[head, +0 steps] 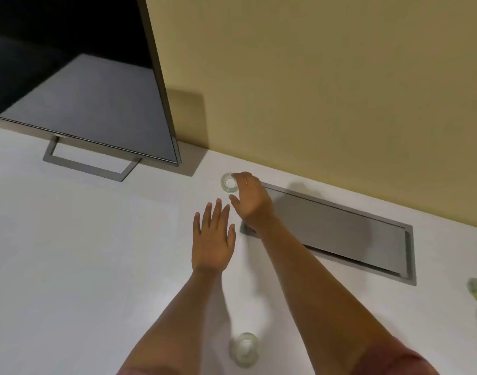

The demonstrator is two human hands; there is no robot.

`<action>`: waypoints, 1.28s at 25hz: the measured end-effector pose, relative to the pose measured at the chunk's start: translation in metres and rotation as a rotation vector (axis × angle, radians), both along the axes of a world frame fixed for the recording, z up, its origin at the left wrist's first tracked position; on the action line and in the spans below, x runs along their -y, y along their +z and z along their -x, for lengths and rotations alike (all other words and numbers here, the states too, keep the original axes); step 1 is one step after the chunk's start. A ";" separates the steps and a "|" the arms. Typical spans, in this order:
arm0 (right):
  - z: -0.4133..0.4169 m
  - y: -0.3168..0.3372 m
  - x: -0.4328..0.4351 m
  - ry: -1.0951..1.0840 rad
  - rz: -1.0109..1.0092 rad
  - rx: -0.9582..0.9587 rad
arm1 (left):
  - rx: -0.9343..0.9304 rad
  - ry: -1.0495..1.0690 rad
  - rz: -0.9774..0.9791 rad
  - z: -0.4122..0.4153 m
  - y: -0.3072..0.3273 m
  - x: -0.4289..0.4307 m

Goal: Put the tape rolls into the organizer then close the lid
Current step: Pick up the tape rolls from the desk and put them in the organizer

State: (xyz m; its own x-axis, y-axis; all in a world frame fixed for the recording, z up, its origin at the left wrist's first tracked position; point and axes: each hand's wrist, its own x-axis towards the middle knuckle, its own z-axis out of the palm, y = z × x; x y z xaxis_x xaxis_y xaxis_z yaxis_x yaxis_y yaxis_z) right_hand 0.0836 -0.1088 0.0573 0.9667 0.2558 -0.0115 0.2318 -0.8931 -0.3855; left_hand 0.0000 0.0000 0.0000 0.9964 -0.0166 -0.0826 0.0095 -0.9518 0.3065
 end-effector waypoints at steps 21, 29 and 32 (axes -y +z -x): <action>0.049 0.057 0.093 -0.208 -0.041 -0.027 | -0.163 -0.023 -0.030 0.033 0.012 0.026; 0.146 0.086 0.225 -0.389 -0.016 -0.005 | -0.242 -0.141 -0.022 0.127 0.032 0.131; 0.185 0.093 0.287 -0.448 -0.039 -0.004 | -0.251 -0.184 -0.024 0.156 0.038 0.185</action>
